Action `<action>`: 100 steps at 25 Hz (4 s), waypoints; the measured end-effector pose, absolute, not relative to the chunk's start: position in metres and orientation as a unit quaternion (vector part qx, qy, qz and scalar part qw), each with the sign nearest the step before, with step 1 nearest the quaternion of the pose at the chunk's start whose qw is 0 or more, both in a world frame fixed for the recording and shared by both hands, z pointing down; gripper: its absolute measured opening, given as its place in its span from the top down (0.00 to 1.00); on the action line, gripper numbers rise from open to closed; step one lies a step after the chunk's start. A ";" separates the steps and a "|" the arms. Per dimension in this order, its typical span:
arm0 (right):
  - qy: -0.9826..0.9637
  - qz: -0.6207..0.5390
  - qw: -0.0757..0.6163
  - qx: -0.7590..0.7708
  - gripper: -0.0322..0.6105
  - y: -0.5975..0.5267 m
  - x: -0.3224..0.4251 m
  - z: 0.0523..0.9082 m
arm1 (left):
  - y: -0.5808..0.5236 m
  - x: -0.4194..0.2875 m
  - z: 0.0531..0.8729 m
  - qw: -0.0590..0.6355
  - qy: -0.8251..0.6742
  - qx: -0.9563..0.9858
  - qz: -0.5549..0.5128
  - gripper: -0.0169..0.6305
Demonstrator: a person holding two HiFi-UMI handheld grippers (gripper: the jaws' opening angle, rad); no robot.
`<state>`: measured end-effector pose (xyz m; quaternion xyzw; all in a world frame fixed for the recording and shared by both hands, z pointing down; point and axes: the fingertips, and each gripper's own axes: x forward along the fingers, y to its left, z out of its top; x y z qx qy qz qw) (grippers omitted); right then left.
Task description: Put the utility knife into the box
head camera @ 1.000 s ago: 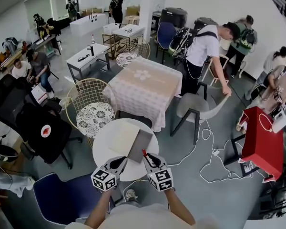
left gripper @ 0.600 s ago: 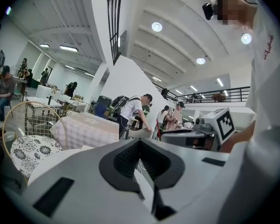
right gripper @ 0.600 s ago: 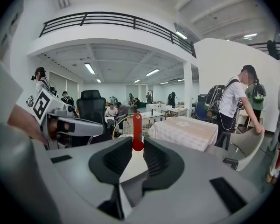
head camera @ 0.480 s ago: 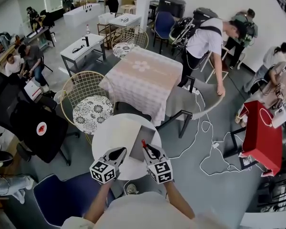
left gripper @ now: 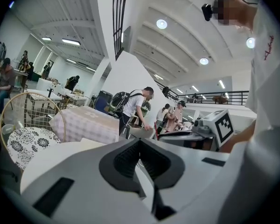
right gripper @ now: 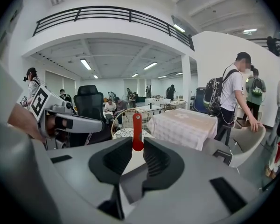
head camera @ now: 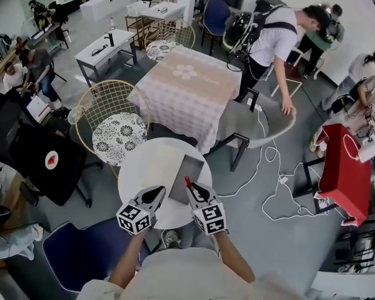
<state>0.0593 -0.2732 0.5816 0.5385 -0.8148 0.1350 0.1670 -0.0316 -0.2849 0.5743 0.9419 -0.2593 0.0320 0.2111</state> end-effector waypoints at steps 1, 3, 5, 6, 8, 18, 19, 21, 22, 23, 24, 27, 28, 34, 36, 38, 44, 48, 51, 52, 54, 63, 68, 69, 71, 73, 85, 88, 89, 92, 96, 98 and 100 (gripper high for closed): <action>-0.815 0.137 0.168 0.537 0.82 -0.275 0.061 0.584 | -0.286 -0.030 0.577 0.214 -0.261 0.941 0.032 0.96; -0.817 0.143 0.171 0.532 0.82 -0.278 0.062 0.591 | -0.287 -0.029 0.582 0.220 -0.265 0.938 0.034 0.96; -0.819 0.150 0.174 0.526 0.82 -0.280 0.065 0.598 | -0.287 -0.028 0.588 0.224 -0.270 0.936 0.038 0.96; -0.819 0.153 0.175 0.524 0.82 -0.281 0.066 0.601 | -0.286 -0.028 0.590 0.226 -0.272 0.934 0.040 0.96; -0.820 0.161 0.177 0.520 0.82 -0.283 0.069 0.609 | -0.287 -0.028 0.595 0.230 -0.277 0.932 0.046 0.96; -0.819 0.219 0.199 0.492 0.82 -0.285 0.068 0.659 | -0.292 -0.033 0.620 0.263 -0.309 0.912 0.062 0.96; -0.818 0.226 0.201 0.490 0.82 -0.283 0.067 0.665 | -0.290 -0.031 0.623 0.268 -0.309 0.910 0.062 0.96; -0.816 0.237 0.206 0.485 0.82 -0.280 0.066 0.677 | -0.288 -0.028 0.633 0.277 -0.310 0.908 0.062 0.96; -0.815 0.241 0.210 0.483 0.82 -0.278 0.066 0.682 | -0.286 -0.027 0.638 0.282 -0.310 0.906 0.063 0.96; -0.814 0.246 0.213 0.480 0.82 -0.276 0.067 0.687 | -0.285 -0.026 0.642 0.287 -0.311 0.904 0.064 0.96; -0.813 0.251 0.218 0.477 0.82 -0.273 0.068 0.692 | -0.284 -0.026 0.647 0.293 -0.312 0.901 0.064 0.96; -0.811 0.262 0.232 0.469 0.82 -0.268 0.069 0.705 | -0.281 -0.028 0.658 0.304 -0.316 0.896 0.068 0.96; -0.810 0.265 0.236 0.466 0.82 -0.267 0.070 0.708 | -0.281 -0.028 0.661 0.307 -0.317 0.895 0.069 0.96; -0.820 0.256 0.267 0.436 0.82 -0.269 0.067 0.722 | -0.277 -0.037 0.671 0.320 -0.334 0.884 0.069 0.96; -0.830 0.234 0.289 0.415 0.82 -0.271 0.061 0.727 | -0.275 -0.042 0.673 0.321 -0.337 0.882 0.069 0.96; -0.840 0.205 0.325 0.384 0.82 -0.270 0.055 0.731 | -0.273 -0.044 0.673 0.323 -0.338 0.882 0.068 0.96; -0.852 0.073 0.448 0.261 0.82 -0.264 0.047 0.747 | -0.267 -0.050 0.673 0.327 -0.343 0.878 0.065 0.96; -0.839 -0.025 0.515 0.174 0.82 -0.260 0.040 0.760 | -0.264 -0.056 0.674 0.328 -0.346 0.876 0.063 0.96; -0.814 -0.108 0.560 0.106 0.82 -0.260 0.037 0.770 | -0.263 -0.064 0.675 0.332 -0.352 0.873 0.061 0.96; -0.805 -0.130 0.573 0.084 0.82 -0.259 0.037 0.773 | -0.262 -0.066 0.675 0.334 -0.354 0.872 0.060 0.96; -0.786 -0.165 0.594 0.046 0.82 -0.258 0.038 0.780 | -0.260 -0.068 0.676 0.336 -0.357 0.869 0.059 0.96; -0.764 -0.173 0.622 0.007 0.82 -0.271 0.032 0.795 | -0.259 -0.070 0.675 0.338 -0.358 0.869 0.053 0.96; -0.747 -0.168 0.643 -0.016 0.82 -0.275 0.032 0.808 | -0.258 -0.073 0.671 0.337 -0.356 0.870 0.052 0.96; -0.744 -0.166 0.647 -0.021 0.82 -0.277 0.033 0.811 | -0.258 -0.073 0.670 0.336 -0.357 0.870 0.051 0.96; -0.734 -0.163 0.658 -0.032 0.82 -0.278 0.035 0.816 | -0.259 -0.074 0.668 0.335 -0.358 0.870 0.050 0.96; -0.724 -0.165 0.668 -0.045 0.82 -0.278 0.035 0.821 | -0.258 -0.075 0.667 0.336 -0.361 0.869 0.050 0.96; -0.713 -0.130 0.686 -0.062 0.82 -0.279 0.035 0.842 | -0.253 -0.084 0.667 0.336 -0.367 0.866 0.054 0.96; -0.712 -0.123 0.689 -0.060 0.82 -0.280 0.035 0.841 | -0.254 -0.084 0.667 0.337 -0.367 0.865 0.054 0.96; -0.712 -0.123 0.689 -0.059 0.82 -0.280 0.036 0.841 | -0.254 -0.084 0.667 0.337 -0.368 0.865 0.053 0.96; -0.717 -0.117 0.685 -0.054 0.82 -0.278 0.037 0.841 | -0.252 -0.082 0.668 0.336 -0.367 0.866 0.052 0.96; -0.724 -0.112 0.680 -0.036 0.81 -0.282 0.037 0.841 | -0.251 -0.081 0.668 0.336 -0.365 0.867 0.052 0.96; -0.731 -0.100 0.674 -0.024 0.73 -0.285 0.035 0.837 | -0.251 -0.082 0.667 0.336 -0.364 0.867 0.053 0.96; -0.737 -0.094 0.669 -0.025 0.67 -0.283 0.033 0.833 | -0.250 -0.082 0.667 0.336 -0.363 0.868 0.054 0.96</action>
